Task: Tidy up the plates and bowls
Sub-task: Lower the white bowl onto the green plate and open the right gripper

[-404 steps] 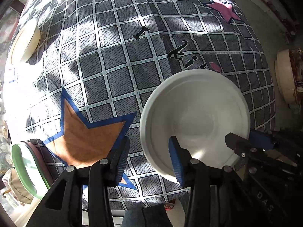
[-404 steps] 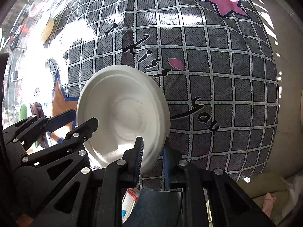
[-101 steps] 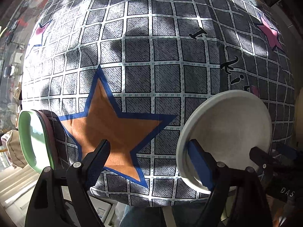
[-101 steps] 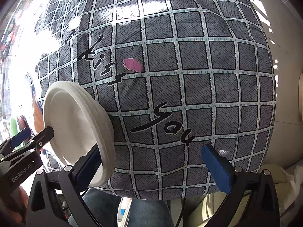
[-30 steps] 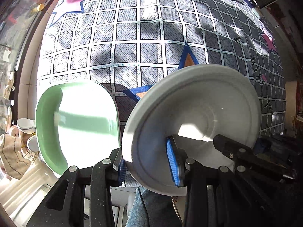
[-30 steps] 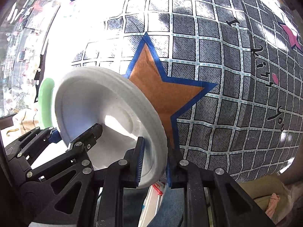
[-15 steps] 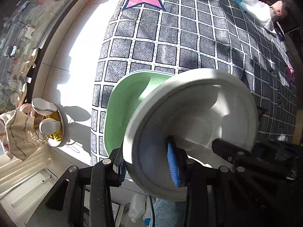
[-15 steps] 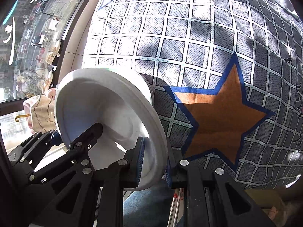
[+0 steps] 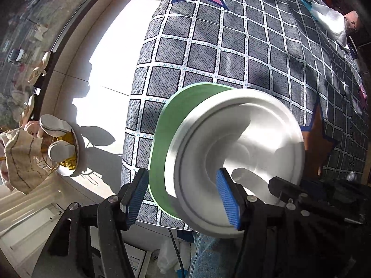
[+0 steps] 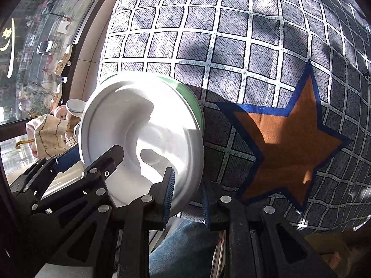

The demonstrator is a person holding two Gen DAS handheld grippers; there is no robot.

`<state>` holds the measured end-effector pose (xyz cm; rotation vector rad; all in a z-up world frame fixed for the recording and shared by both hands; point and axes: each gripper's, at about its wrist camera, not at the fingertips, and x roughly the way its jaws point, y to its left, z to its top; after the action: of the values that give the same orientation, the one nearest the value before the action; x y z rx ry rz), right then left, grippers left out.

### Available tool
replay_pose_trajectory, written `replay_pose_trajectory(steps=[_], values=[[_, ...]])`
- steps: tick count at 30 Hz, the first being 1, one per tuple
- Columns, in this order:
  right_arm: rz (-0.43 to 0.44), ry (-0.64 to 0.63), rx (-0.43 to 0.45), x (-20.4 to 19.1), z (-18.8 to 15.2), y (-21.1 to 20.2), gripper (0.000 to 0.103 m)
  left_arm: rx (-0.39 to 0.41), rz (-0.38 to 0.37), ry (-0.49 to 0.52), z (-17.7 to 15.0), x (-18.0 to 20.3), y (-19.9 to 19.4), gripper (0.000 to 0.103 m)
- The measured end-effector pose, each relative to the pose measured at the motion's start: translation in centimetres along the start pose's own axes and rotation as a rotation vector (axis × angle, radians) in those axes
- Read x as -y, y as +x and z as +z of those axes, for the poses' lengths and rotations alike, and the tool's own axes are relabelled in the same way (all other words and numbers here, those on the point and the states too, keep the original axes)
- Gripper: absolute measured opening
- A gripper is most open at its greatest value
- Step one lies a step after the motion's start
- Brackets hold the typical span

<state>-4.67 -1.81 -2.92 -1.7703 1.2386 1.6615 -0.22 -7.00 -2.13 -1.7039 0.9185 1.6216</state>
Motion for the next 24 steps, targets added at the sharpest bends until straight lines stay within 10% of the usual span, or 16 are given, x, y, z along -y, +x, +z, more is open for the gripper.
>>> replay_pose_trajectory(steps=[3, 7, 24], values=[[-0.020, 0.013, 0.037, 2.4, -0.7, -1.7, 0.073, 0.047, 0.028, -0.013, 0.3, -0.4, -1.1, 0.085], [0.018, 0.043, 0.078, 4.9, -1.3, -3.5, 0.100, 0.040, -0.048, -0.046, 0.7, -1.0, -1.7, 0.103], [-0.027, 0.080, 0.119, 9.6, -5.1, -6.9, 0.102, 0.024, -0.035, 0.080, -1.3, 2.8, -3.3, 0.103]])
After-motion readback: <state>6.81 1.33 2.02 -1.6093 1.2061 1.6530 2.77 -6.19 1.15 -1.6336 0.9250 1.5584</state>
